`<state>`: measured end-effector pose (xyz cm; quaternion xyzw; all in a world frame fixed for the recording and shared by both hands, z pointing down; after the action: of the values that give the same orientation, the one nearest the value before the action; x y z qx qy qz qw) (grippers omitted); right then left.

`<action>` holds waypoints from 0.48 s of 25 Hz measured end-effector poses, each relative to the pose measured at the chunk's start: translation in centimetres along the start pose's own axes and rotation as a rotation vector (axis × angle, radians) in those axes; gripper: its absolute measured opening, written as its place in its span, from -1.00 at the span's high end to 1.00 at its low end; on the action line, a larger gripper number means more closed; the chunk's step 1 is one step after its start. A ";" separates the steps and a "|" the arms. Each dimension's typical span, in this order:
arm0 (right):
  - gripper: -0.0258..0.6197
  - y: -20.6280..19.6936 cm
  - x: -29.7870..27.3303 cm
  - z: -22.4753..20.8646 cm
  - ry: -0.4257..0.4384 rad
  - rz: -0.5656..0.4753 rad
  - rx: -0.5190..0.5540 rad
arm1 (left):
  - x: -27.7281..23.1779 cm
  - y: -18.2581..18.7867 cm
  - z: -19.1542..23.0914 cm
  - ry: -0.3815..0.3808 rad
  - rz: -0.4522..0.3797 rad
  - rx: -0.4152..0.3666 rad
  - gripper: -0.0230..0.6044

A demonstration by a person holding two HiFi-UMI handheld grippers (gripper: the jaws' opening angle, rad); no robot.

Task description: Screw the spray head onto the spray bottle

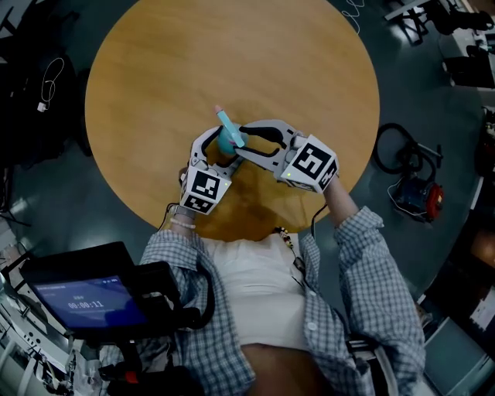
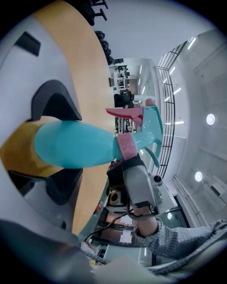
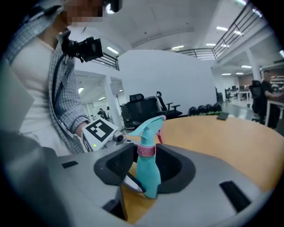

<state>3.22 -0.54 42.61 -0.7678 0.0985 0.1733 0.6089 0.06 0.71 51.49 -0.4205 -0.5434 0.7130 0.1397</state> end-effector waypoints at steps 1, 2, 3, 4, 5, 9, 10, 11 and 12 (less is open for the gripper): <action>0.47 0.1 -0.2 -0.1 0.042 0.015 -0.002 | 0.0 0.0 0.0 -0.001 0.000 -0.001 -0.18; 0.47 0.2 -0.4 -0.2 0.077 0.036 0.005 | 0.0 0.0 0.0 -0.001 0.000 -0.002 -0.18; 0.47 0.3 -0.6 -0.3 0.106 0.051 0.009 | 0.0 0.0 0.0 -0.002 0.000 -0.003 -0.18; 0.47 0.5 -0.7 -0.5 0.132 0.056 0.004 | 0.0 0.0 0.0 -0.002 0.001 -0.003 -0.18; 0.47 0.7 -0.9 -0.6 0.152 0.055 -0.004 | 0.0 -0.1 0.0 -0.002 0.002 -0.002 -0.18; 0.54 1.0 -0.9 -0.3 0.148 0.039 0.046 | 0.1 -0.1 0.0 0.001 -0.001 -0.001 -0.18; 0.54 1.1 -0.9 -0.1 0.122 0.032 0.069 | 0.1 -0.1 0.0 0.001 -0.001 0.001 -0.18; 0.54 1.1 -0.8 0.2 0.085 0.024 0.092 | 0.1 -0.1 0.0 0.002 -0.002 0.002 -0.18; 0.54 1.0 -0.7 0.4 0.037 0.012 0.112 | 0.1 -0.1 0.0 0.003 -0.002 0.004 -0.18</action>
<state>2.14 -0.46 41.87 -0.7351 0.1239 0.1570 0.6478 -0.04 0.80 51.50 -0.4208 -0.5423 0.7132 0.1423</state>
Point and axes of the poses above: the fingertips, and each gripper's own axes: x backward along the fingers, z to its left, y out of its top, the point moved 3 cm from there along x, backward along the fingers, and after that the axes turned 3 degrees about y, right-handed, at the moved point
